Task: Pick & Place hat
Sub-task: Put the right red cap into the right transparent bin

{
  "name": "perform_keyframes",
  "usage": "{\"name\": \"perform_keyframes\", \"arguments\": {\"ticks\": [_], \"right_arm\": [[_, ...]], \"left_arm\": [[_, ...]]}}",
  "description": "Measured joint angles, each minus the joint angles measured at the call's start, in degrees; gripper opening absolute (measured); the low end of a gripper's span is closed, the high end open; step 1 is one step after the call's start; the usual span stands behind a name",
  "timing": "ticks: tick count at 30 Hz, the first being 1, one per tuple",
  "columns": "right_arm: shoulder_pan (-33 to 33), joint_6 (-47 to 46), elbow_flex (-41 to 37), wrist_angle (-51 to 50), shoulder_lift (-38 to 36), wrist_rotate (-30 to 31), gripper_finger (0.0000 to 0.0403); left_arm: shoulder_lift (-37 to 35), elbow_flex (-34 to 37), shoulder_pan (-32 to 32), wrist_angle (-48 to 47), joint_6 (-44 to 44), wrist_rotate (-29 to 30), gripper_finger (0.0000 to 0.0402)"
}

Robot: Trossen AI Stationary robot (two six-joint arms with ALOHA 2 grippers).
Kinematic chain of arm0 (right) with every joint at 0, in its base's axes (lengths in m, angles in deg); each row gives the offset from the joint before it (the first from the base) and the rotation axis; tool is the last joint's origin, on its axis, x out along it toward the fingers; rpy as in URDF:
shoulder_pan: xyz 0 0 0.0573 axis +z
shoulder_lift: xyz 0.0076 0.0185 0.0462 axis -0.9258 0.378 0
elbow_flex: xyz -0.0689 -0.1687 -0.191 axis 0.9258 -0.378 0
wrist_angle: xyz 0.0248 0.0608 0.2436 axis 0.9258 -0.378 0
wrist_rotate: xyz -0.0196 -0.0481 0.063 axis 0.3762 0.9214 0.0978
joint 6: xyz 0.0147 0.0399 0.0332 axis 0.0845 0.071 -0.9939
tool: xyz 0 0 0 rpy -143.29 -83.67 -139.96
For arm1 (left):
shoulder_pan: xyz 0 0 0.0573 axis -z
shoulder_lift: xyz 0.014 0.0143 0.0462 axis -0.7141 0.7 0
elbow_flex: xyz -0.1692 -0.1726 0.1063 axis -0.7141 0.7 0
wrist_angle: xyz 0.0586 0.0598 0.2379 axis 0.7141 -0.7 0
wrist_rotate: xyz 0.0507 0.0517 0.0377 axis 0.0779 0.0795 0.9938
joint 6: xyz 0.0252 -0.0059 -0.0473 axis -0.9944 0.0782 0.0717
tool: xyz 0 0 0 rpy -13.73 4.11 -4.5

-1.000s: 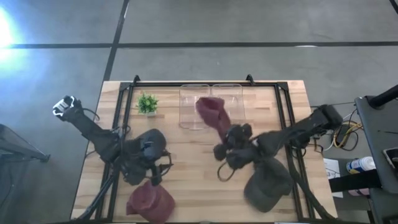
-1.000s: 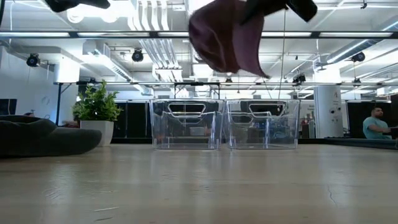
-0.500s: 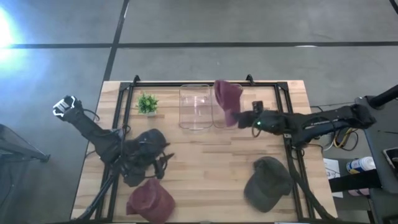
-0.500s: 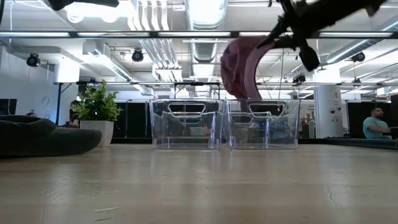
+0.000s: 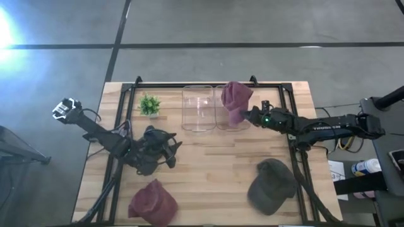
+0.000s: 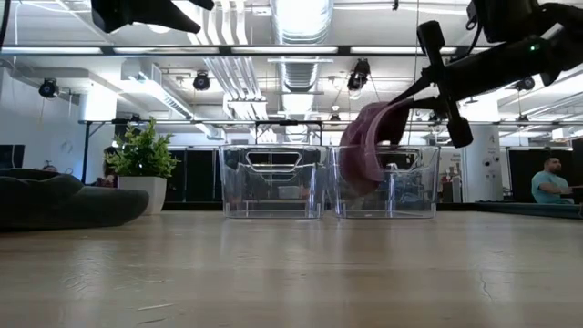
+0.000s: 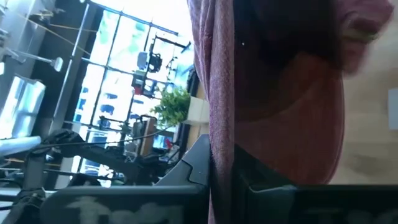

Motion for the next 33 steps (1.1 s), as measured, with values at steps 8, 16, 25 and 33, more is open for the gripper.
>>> {"name": "perform_keyframes", "arguments": {"ticks": [8,16,25,33], "right_arm": [[-0.8,3.4,3.0,-0.2,2.6,-1.1,0.0013],[-1.4,24.0,23.6,-34.9,4.2,-1.3,0.0013],[-0.2,44.6,53.2,-79.8,17.9,2.0,0.0013],[0.2,48.8,70.5,-102.2,35.2,3.0,0.0013]], "left_arm": [[0.0,0.0,-0.8,0.0,-1.9,-2.5,0.0210],[0.0,0.0,-0.8,-0.1,-3.5,-3.7,0.0210],[0.0,1.1,-1.3,-0.2,-5.9,-3.9,0.0210],[0.0,1.9,-1.7,0.0,-5.2,-3.9,0.0210]]}}
